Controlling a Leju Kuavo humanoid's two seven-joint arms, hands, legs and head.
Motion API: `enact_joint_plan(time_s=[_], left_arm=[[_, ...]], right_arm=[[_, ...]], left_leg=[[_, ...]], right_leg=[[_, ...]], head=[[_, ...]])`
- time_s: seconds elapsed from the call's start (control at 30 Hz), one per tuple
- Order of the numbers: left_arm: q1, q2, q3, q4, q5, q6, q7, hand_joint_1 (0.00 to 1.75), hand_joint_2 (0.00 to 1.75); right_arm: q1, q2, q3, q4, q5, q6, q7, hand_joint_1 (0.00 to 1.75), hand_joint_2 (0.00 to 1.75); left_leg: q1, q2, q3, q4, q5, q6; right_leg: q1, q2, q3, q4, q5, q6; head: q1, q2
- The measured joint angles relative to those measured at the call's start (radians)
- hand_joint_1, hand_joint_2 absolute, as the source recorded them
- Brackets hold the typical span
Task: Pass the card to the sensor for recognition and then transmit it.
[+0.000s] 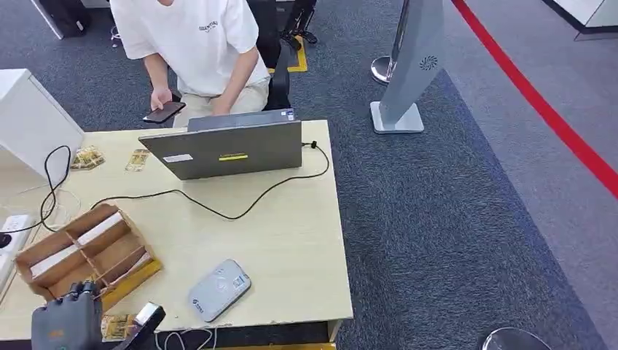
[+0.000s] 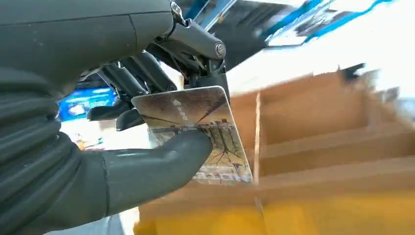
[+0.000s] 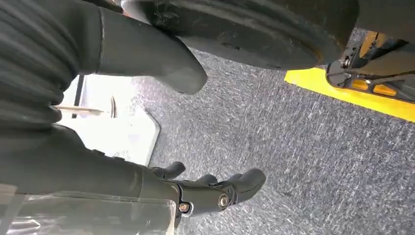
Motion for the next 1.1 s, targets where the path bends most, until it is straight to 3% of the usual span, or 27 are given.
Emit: enact_joint_plan(time_s=[0.07,0.1,0.17,0.27,0.33,0.4,0.47,0.57,0.7,0.83,0.93,0.97,1.0,1.1], left_arm=[[0.035,0.053,-0.067,-0.090,-0.008,-0.009,0.047,1.75,1.75],[0.070,0.107,-0.127,-0.184,-0.011,-0.007,0.078,1.75,1.75],[0.087,0.172,-0.211,-0.284,-0.013,-0.006,0.104,1.75,1.75],[0.116,0.217,-0.259,-0.372,-0.014,0.010,0.109,1.75,1.75],[0.128,0.240,-0.266,-0.410,-0.014,0.065,0.062,1.75,1.75],[0.142,0.238,-0.266,-0.478,-0.014,0.152,-0.048,1.75,1.75],[0.130,0.215,-0.268,-0.580,-0.013,0.187,-0.153,1.75,1.75],[0.104,0.201,-0.269,-0.695,-0.013,0.203,-0.179,1.75,1.75],[0.084,0.189,-0.270,-0.759,-0.013,0.202,-0.174,1.75,1.75],[0.006,0.206,-0.271,-0.760,-0.011,0.192,-0.076,1.75,1.75],[-0.167,0.236,-0.271,-0.665,-0.002,0.113,0.005,1.75,1.75],[-0.236,0.247,-0.271,-0.585,0.001,0.045,0.029,1.75,1.75],[-0.291,0.252,-0.271,-0.532,0.002,0.018,0.037,1.75,1.75],[-0.487,0.269,-0.259,-0.281,-0.004,-0.004,0.056,1.75,1.75]], right_arm=[[0.001,0.000,0.000,0.000,-0.008,-0.004,-0.003,0.00,1.75],[0.002,0.000,0.000,0.000,-0.015,-0.007,-0.005,0.00,1.75],[0.008,0.000,0.000,0.000,-0.021,-0.009,-0.006,0.00,1.75],[0.008,0.000,0.000,0.000,-0.023,-0.010,-0.006,0.00,1.75],[0.010,0.000,0.000,0.000,-0.028,-0.010,-0.007,0.00,1.75],[0.010,0.000,0.000,0.000,-0.032,-0.010,-0.008,0.00,1.75],[0.010,0.000,0.000,0.000,-0.032,-0.010,-0.007,0.00,1.75],[0.010,0.000,0.000,0.000,-0.031,-0.010,-0.006,0.00,1.75],[0.010,0.000,0.000,0.000,-0.030,-0.009,-0.006,0.00,1.75],[0.009,0.001,0.008,0.000,-0.013,-0.006,-0.006,0.00,1.75],[0.003,0.001,0.025,-0.001,0.008,0.000,-0.006,0.00,1.75],[-0.001,0.001,0.035,0.000,0.016,0.006,-0.007,0.00,1.75],[-0.003,0.001,0.043,0.000,0.023,0.010,-0.008,0.00,1.75],[-0.008,0.000,0.067,0.000,0.038,0.019,-0.009,0.00,1.75]], left_leg=[[0.001,0.002,0.000,0.000,0.000,0.000],[0.001,0.004,0.001,0.000,-0.002,-0.003],[0.000,0.002,0.001,0.000,-0.001,-0.002],[0.001,0.002,0.002,0.000,-0.002,-0.002],[0.001,0.002,0.002,0.000,-0.002,-0.002],[0.001,0.002,0.002,0.000,-0.002,-0.002],[0.001,0.001,0.001,0.000,-0.001,-0.002],[0.000,0.002,0.003,0.000,-0.002,-0.002],[0.000,0.001,0.003,0.000,-0.002,-0.002],[0.000,0.001,0.004,0.000,-0.001,-0.002],[0.001,-0.006,0.004,0.000,0.002,-0.002],[0.001,-0.006,0.004,0.000,0.003,-0.003],[0.001,-0.006,0.003,0.000,0.004,-0.003],[0.001,-0.005,0.002,0.000,0.008,-0.005]], right_leg=[[0.001,0.002,0.000,0.000,0.000,0.000],[0.001,0.005,-0.001,0.000,0.000,0.000],[0.000,0.003,0.000,0.000,0.000,0.000],[0.001,0.003,0.001,0.000,-0.001,-0.001],[0.001,0.003,0.001,0.000,-0.001,-0.001],[0.001,0.002,0.001,0.000,-0.001,-0.001],[0.001,0.002,0.001,0.000,-0.001,-0.001],[0.000,0.002,0.002,0.000,-0.001,-0.001],[0.000,0.001,0.002,0.000,-0.001,-0.001],[0.000,0.000,0.001,0.000,-0.001,-0.001],[0.000,-0.005,0.002,0.000,-0.001,-0.001],[0.000,-0.006,0.002,0.001,0.000,-0.001],[0.000,-0.006,0.003,0.001,0.001,-0.002],[0.000,-0.005,0.002,0.002,0.005,-0.004]], head=[[0.000,0.000],[0.001,0.000],[0.000,0.000],[0.002,0.000],[0.000,0.000],[0.000,0.000],[0.001,0.000],[0.003,0.000],[0.002,0.000],[0.002,0.000],[0.001,0.000],[0.001,0.000],[0.001,0.000],[0.001,0.000]])
